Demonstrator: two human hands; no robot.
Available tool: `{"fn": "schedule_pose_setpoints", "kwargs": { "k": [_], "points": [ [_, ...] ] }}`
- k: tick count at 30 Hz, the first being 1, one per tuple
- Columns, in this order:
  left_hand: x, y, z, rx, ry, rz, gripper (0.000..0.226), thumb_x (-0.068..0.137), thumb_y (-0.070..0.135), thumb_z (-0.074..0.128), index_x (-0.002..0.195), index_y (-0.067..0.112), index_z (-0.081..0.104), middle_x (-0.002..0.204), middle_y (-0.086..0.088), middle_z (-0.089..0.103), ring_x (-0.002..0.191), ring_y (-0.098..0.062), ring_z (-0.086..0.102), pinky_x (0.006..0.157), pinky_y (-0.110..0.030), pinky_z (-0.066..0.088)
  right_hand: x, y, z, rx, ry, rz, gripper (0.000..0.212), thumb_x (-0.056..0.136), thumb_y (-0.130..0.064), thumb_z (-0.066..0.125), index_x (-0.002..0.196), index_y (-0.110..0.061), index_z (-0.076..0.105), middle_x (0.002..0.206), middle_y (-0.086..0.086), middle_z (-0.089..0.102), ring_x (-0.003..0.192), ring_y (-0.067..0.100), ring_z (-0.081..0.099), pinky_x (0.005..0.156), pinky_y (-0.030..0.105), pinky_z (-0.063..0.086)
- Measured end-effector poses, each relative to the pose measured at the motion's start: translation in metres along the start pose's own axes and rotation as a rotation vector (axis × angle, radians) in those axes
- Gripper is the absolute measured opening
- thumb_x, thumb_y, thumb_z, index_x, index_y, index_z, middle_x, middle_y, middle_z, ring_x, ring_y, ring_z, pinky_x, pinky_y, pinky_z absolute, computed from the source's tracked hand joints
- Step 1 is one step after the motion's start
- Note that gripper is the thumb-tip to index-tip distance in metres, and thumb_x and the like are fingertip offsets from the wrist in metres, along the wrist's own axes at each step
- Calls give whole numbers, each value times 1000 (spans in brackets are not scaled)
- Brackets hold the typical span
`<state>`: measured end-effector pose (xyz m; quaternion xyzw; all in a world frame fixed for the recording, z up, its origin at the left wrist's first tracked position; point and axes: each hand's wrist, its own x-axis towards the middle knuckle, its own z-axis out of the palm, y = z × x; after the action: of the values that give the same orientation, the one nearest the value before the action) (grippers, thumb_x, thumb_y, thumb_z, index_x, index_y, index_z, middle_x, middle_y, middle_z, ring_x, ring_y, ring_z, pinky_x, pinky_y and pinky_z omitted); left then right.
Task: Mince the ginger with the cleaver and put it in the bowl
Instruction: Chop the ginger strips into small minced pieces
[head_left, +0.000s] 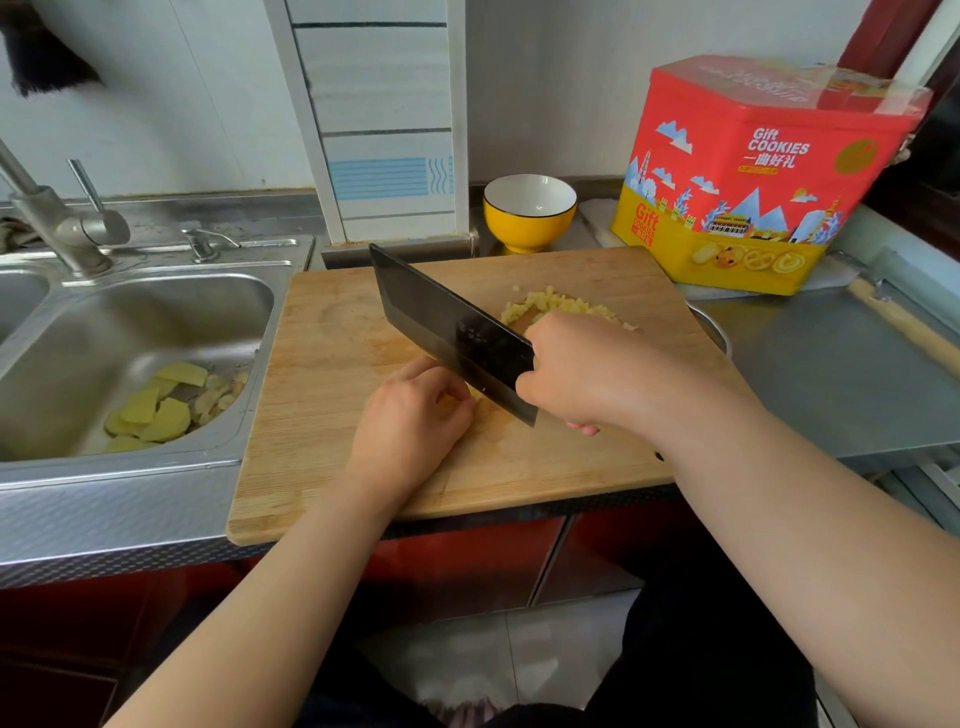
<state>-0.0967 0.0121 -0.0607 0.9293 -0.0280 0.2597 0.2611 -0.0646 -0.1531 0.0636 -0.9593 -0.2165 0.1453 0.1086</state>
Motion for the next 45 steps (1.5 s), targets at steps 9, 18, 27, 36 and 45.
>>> {"fn": "schedule_pose_setpoints", "kwargs": {
  "k": [9,18,27,36,45],
  "points": [
    [-1,-2,1,14,9,20,10,81,22,71,76,16,65,85,10,57,68,-6,50,58,-21,42,14,1,13,97,-102,79,35,96,-13,47,131,-9,50,59,8,56,40,16,51,39,20,39],
    [-9,4,-7,-7,35,14,16,86,33,64,90,18,60,95,7,55,74,-12,55,60,-29,50,5,11,1,163,-6,70,12,96,-16,49,85,-12,45,54,8,54,37,17,49,40,19,38],
    [-8,4,-5,64,-6,78,6,83,17,68,80,12,64,89,1,58,74,-16,56,61,-29,49,-1,-3,-2,90,-44,26,7,96,-15,47,91,-11,46,56,8,56,39,15,51,41,21,41],
    [-8,2,-2,106,-30,100,7,80,16,70,80,12,64,86,-2,58,72,-20,57,60,-25,44,11,-5,12,79,-127,72,35,96,-13,46,130,-4,50,58,9,56,39,16,50,38,19,38],
    [-13,3,-7,90,-21,83,15,86,28,66,91,17,58,101,0,54,71,-14,50,58,-23,37,9,7,2,106,-26,99,32,95,-13,49,65,-17,37,50,8,54,32,15,48,38,18,38]
  ]
}}
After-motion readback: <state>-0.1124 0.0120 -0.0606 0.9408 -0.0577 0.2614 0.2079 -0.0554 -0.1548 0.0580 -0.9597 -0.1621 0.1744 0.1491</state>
